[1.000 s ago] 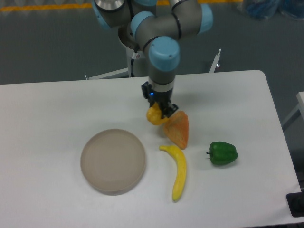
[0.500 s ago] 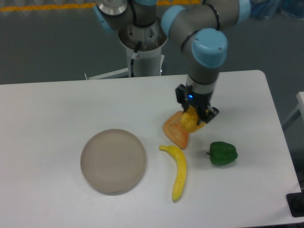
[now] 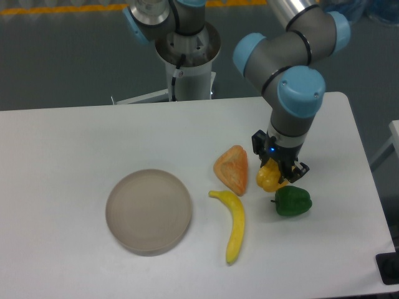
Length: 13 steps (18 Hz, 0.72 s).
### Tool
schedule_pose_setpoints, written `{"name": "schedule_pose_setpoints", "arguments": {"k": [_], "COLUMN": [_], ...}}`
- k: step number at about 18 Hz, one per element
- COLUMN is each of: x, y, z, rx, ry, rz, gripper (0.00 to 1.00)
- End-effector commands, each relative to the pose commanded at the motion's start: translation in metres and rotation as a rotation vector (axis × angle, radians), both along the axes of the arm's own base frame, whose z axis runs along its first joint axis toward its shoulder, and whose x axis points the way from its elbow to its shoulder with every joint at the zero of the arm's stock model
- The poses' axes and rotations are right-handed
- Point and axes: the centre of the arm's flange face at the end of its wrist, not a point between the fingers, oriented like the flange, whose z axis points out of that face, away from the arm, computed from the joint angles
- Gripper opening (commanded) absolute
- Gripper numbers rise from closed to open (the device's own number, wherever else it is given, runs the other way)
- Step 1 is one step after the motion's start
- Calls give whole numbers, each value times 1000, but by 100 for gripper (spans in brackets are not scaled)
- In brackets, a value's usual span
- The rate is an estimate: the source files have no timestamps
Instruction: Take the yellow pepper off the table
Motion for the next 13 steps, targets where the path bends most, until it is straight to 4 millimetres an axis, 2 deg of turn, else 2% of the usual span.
{"name": "schedule_pose_setpoints", "arguments": {"k": [13], "x": [3], "y": [-3], "z": [5], "rx": [3], "ry": [4], "rz": [-17], "gripper": [27]}}
